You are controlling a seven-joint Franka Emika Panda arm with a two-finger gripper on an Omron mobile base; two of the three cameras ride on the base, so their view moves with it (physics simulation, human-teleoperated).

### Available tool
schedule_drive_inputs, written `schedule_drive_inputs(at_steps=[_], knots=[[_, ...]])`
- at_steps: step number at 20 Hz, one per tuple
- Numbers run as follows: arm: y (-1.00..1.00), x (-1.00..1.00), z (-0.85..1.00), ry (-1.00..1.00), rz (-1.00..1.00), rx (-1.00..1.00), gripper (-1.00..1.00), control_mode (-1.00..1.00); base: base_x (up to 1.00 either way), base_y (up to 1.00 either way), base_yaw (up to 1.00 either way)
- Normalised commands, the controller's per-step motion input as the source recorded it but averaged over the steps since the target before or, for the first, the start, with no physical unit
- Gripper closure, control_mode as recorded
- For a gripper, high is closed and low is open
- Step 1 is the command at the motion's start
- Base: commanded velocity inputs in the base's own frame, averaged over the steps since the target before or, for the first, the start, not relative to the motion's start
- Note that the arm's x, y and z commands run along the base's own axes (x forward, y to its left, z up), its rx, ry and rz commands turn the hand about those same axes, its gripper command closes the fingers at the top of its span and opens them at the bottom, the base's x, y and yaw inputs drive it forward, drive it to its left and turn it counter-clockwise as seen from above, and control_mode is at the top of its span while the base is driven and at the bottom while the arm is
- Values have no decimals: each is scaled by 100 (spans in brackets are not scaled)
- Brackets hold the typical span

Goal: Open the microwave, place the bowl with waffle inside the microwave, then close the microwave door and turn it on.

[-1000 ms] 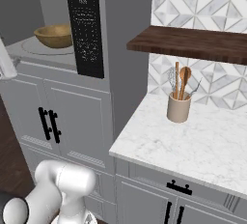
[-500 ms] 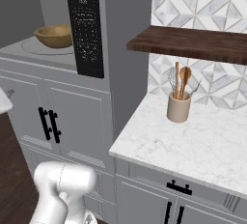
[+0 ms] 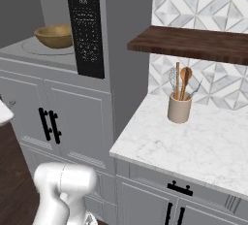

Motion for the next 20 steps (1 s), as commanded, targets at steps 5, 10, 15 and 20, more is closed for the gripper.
schedule_drive_inputs(at_steps=[5, 10, 15, 20], knots=[[92, -28, -22, -6, -18, -15, -100, -100, 0, 0, 0], [91, -14, -30, -11, -14, -21, -100, -100, 0, 0, 0], [69, 0, -55, -14, -14, -35, -100, -100, 0, 0, 0], [67, 0, -35, -11, -13, -26, -100, -100, 0, 0, 0]])
